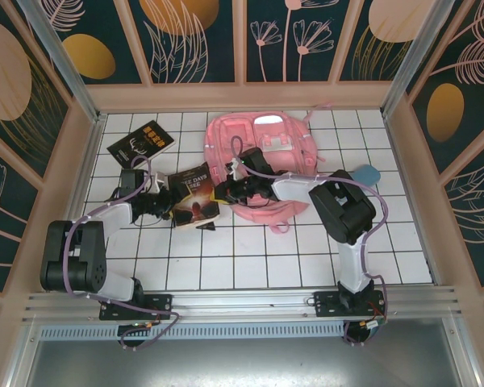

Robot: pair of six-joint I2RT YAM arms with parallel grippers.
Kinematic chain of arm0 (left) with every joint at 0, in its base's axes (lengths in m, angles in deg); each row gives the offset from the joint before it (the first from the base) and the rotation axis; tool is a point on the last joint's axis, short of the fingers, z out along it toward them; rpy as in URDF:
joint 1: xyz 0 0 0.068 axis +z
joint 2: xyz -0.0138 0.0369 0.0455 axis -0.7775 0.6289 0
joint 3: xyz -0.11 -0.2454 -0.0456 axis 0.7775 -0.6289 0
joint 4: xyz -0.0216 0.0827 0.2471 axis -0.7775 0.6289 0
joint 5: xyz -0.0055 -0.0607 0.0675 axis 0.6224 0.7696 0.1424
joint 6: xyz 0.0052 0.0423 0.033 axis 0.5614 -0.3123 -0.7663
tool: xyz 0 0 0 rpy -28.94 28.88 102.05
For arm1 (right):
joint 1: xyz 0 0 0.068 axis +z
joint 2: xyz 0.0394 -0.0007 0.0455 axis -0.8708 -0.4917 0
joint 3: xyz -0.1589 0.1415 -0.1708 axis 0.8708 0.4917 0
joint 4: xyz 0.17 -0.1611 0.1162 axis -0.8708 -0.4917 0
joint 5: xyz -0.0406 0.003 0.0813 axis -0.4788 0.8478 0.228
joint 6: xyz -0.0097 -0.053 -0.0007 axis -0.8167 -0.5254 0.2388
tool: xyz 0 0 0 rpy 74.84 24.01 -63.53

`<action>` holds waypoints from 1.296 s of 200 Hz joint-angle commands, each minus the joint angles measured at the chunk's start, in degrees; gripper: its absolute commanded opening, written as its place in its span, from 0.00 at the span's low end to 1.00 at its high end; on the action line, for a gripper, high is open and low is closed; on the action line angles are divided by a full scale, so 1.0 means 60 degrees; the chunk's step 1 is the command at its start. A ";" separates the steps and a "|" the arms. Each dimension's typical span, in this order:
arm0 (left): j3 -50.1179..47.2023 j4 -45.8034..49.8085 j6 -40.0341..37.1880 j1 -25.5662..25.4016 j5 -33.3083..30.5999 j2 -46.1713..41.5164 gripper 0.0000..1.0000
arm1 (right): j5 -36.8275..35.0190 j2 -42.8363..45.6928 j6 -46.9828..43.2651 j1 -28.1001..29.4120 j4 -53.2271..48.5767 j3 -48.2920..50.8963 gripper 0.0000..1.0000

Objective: Pack the student bag

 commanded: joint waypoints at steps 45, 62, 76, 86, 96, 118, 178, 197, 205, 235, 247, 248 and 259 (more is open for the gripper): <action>0.0289 -0.0213 0.0245 -0.0047 0.0119 -0.0647 0.11 | 0.0139 0.1010 -0.0364 -0.0388 -0.0079 0.0123 0.31; 0.0546 0.0288 0.0136 -0.0047 -0.0328 -0.0940 0.08 | -0.0501 0.1458 -0.0739 -0.0453 -0.0764 0.0122 0.51; 0.0696 0.0325 0.0310 -0.0047 -0.0495 -0.1259 0.07 | -0.1354 0.2003 -0.0912 -0.0501 -0.1308 0.0221 0.63; 0.0824 0.0363 0.0486 -0.0047 -0.0699 -0.1520 0.07 | -0.2057 0.2487 -0.0839 -0.0520 -0.1512 0.0440 0.69; 0.1010 0.0383 0.0665 -0.0048 -0.0918 -0.1810 0.07 | -0.2610 0.3049 -0.0619 -0.0527 -0.1447 0.0770 0.75; 0.1495 0.0364 0.1224 -0.0047 -0.1429 -0.2419 0.07 | -0.3217 0.4278 0.0236 -0.0502 -0.0630 0.1698 0.84; 0.1927 -0.2442 0.4091 -0.0746 -0.2252 -0.2941 0.09 | -0.3120 0.5446 0.3414 -0.0161 0.3038 0.3201 0.98; 0.1757 -0.3541 0.4989 -0.1157 -0.2769 -0.2787 0.08 | -0.3389 0.5237 0.4100 0.0099 0.3784 0.3082 0.99; 0.1648 -0.4024 0.5316 -0.1368 -0.3011 -0.2724 0.08 | -0.3495 0.5098 0.4346 0.0189 0.4186 0.3040 0.99; 0.1557 -0.5341 0.6123 -0.2034 -0.3512 -0.2294 0.08 | -0.3735 0.4358 0.5065 0.0333 0.4909 0.2475 0.98; 0.1693 -0.5408 0.6198 -0.2205 -0.3703 -0.2153 0.08 | -0.3830 0.4113 0.5202 0.0337 0.4954 0.2166 0.97; 0.1707 -0.5397 0.6199 -0.2210 -0.3730 -0.2150 0.08 | -0.3844 0.4092 0.5204 0.0337 0.4954 0.2152 0.97; 0.1835 -0.5299 0.6207 -0.2312 -0.3958 -0.2065 0.08 | -0.4004 0.3938 0.5283 0.0330 0.4825 0.1844 0.96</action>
